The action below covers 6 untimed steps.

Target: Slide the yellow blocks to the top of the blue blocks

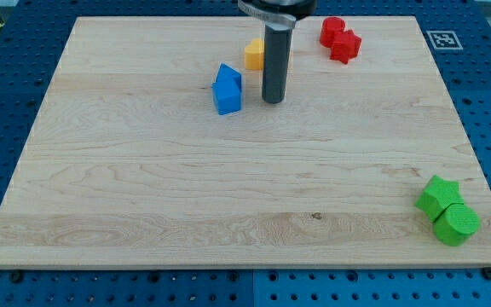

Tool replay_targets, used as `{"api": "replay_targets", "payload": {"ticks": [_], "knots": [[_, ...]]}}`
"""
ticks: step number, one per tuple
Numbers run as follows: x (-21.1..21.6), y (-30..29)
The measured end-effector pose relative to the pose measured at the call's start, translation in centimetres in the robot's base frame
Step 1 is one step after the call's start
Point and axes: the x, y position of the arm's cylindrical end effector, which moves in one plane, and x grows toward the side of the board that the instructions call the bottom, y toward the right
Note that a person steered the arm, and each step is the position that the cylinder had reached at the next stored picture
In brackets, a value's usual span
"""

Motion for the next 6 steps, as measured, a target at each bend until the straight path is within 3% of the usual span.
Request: {"api": "replay_targets", "payload": {"ticks": [4, 6], "knots": [[-5.2, 6.1], [-7.9, -1.4]]}}
